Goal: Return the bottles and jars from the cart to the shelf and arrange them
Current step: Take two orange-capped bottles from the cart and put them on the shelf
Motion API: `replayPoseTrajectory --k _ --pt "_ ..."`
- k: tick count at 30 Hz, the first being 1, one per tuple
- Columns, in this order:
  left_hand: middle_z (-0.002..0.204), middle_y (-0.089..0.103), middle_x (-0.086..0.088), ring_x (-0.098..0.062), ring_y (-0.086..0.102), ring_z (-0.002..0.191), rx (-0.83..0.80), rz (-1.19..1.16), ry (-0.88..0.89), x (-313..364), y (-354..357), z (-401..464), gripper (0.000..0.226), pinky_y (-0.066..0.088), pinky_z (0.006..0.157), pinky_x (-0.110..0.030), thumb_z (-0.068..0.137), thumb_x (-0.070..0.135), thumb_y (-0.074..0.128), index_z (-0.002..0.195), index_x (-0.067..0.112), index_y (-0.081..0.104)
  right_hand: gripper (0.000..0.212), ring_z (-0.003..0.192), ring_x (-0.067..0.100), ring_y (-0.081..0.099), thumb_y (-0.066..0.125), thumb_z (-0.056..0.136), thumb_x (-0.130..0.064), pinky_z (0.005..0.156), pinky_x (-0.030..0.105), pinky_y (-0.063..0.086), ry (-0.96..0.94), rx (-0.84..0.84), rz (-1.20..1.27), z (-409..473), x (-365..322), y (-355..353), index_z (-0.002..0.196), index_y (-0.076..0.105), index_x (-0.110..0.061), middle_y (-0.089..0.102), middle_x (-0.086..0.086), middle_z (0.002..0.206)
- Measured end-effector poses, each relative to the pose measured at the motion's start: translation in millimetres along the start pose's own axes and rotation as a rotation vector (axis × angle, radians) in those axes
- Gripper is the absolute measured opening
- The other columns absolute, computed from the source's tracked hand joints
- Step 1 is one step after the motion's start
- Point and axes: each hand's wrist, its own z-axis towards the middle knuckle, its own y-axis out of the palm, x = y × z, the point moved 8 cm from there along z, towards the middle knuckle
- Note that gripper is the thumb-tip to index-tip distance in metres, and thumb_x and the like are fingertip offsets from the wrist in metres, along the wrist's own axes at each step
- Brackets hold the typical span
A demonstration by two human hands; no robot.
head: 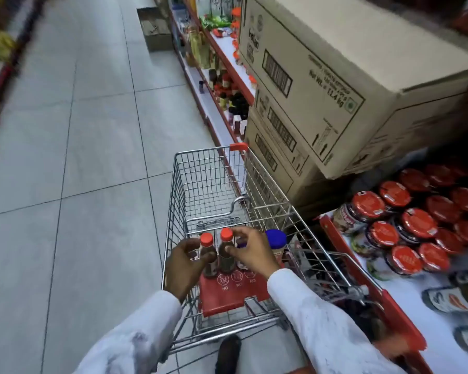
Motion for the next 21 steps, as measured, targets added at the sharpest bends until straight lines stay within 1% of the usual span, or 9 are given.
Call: replayPoseTrajectory --k 3,5,10,12,13,14,15,18,21 --pt "0.101 0.075 -0.003 -0.021 0.068 0.091 -0.011 0.015 0.008 1.2 6.6 5.4 0.044 0.054 0.083 -0.033 0.064 0.014 0.088 0.104 0.012 0.071 0.046 0.094 0.016 0.069 0.081 0.07 -0.023 0.088 0.034 0.056 -0.012 0.008 -0.042 3.4 -3.1 6.3 0.113 0.066 -0.021 0.074 0.001 0.107" --pt "0.098 0.077 -0.003 -0.02 0.071 0.089 0.005 0.012 0.027 3.3 11.3 7.1 0.04 0.057 0.084 -0.037 0.065 0.013 0.086 0.102 0.013 0.072 0.04 0.091 0.015 0.069 0.08 0.071 -0.023 0.087 0.035 0.056 -0.002 0.032 -0.028 5.0 -3.1 6.6 0.11 0.069 -0.021 0.075 0.0 0.104" --pt "0.088 0.077 0.0 -0.014 0.071 0.082 0.069 0.037 0.096 14.6 5.8 -0.8 0.03 0.053 0.077 -0.024 0.068 0.013 0.083 0.098 0.014 0.076 0.033 0.091 0.013 0.069 0.082 0.071 -0.024 0.088 0.038 0.056 -0.004 0.026 -0.057 1.5 -3.0 1.6 0.102 0.071 -0.02 0.077 -0.001 0.099" --pt "0.086 0.077 0.001 -0.007 0.07 0.08 0.074 0.041 0.124 23.3 0.5 -8.6 0.029 0.055 0.079 -0.023 0.069 0.014 0.083 0.097 0.015 0.076 0.033 0.091 0.013 0.069 0.082 0.072 -0.023 0.088 0.038 0.056 -0.025 0.025 -0.064 -6.1 -5.3 -3.5 0.102 0.071 -0.019 0.076 -0.001 0.099" --pt "0.085 0.077 0.002 -0.001 0.069 0.079 0.077 0.036 0.141 28.5 -3.4 -14.1 0.028 0.054 0.077 -0.016 0.069 0.016 0.083 0.097 0.016 0.077 0.033 0.091 0.013 0.069 0.082 0.072 -0.022 0.088 0.038 0.057 -0.041 0.032 -0.058 -11.8 -8.5 -8.8 0.103 0.071 -0.019 0.076 -0.001 0.099" --pt "0.084 0.077 0.004 0.003 0.068 0.077 0.088 0.032 0.166 35.5 -8.9 -21.6 0.027 0.052 0.073 -0.009 0.069 0.018 0.084 0.096 0.018 0.077 0.032 0.09 0.012 0.069 0.081 0.072 -0.022 0.087 0.037 0.057 -0.06 0.043 -0.046 -18.5 -12.3 -14.9 0.103 0.071 -0.019 0.076 -0.001 0.098" --pt "0.082 0.076 0.006 0.003 0.069 0.077 0.109 0.033 0.207 43.9 -15.2 -30.1 0.027 0.051 0.071 -0.008 0.069 0.022 0.085 0.095 0.02 0.077 0.032 0.089 0.011 0.069 0.081 0.072 -0.024 0.086 0.036 0.057 -0.077 0.058 -0.032 -26.5 -18.1 -23.5 0.102 0.071 -0.019 0.077 -0.002 0.097" --pt "0.082 0.075 0.014 0.0 0.071 0.078 0.164 0.032 0.347 74.8 -34.6 -62.8 0.025 0.055 0.072 -0.02 0.068 0.03 0.086 0.091 0.026 0.077 0.032 0.086 0.007 0.069 0.081 0.072 -0.028 0.082 0.029 0.058 -0.127 0.139 0.026 -57.6 -39.6 -59.1 0.102 0.071 -0.02 0.076 -0.005 0.094" --pt "0.08 0.075 0.011 -0.002 0.071 0.076 0.186 -0.008 0.471 111.9 -44.1 -98.8 0.025 0.059 0.069 -0.021 0.067 0.026 0.088 0.089 0.023 0.078 0.027 0.079 0.004 0.07 0.081 0.073 -0.026 0.074 0.016 0.054 -0.169 0.249 0.127 -103.8 -58.6 -108.3 0.097 0.072 -0.021 0.076 -0.007 0.087"
